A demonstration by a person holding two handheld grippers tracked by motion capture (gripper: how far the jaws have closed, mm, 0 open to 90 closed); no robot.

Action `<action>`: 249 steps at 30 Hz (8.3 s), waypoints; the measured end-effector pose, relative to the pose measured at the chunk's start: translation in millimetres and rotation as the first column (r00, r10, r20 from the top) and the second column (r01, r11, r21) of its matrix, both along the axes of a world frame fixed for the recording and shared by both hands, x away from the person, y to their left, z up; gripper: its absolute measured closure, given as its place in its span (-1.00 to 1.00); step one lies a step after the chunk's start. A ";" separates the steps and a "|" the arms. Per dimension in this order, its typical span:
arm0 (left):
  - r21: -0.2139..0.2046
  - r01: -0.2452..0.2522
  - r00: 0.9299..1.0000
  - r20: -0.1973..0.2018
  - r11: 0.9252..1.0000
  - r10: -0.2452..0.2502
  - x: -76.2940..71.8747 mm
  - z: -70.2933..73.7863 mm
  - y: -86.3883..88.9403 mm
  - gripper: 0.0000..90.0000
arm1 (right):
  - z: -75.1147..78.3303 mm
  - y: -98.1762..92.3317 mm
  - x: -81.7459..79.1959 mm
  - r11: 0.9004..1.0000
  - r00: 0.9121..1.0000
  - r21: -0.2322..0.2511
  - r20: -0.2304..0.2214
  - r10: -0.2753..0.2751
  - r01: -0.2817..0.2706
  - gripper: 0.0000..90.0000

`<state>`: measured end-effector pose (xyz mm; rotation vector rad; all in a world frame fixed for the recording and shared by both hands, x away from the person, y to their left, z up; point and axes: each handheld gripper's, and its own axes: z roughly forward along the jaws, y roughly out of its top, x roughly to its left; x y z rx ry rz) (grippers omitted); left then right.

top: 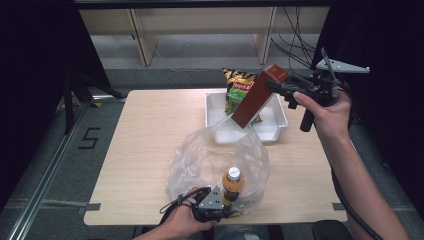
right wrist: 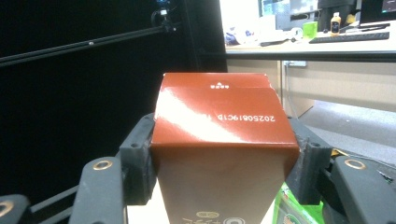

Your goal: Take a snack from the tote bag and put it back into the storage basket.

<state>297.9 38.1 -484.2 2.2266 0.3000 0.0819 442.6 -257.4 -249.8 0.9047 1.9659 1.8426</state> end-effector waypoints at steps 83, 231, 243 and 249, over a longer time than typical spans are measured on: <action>-0.009 0.010 1.000 -0.004 1.000 -0.010 -7.3 -4.3 -4.0 0.59 | -72.2 -5.0 69.4 0.899 0.937 -0.276 0.017 -0.348 0.339 -0.13; 0.003 0.018 1.000 0.009 1.000 -0.018 -10.8 -7.8 -6.1 0.49 | -85.5 28.7 -47.3 0.974 0.998 -0.219 0.010 -0.062 0.063 0.41; 0.001 0.015 1.000 0.005 1.000 -0.015 -10.4 -8.0 -6.1 0.49 | -94.9 57.9 -68.0 0.974 0.997 -0.214 -0.041 0.070 -0.077 0.32; -0.001 0.015 1.000 0.002 1.000 -0.015 -10.2 -7.9 -5.9 0.49 | -101.6 69.3 -73.5 0.967 0.990 -0.215 -0.070 0.123 -0.136 0.29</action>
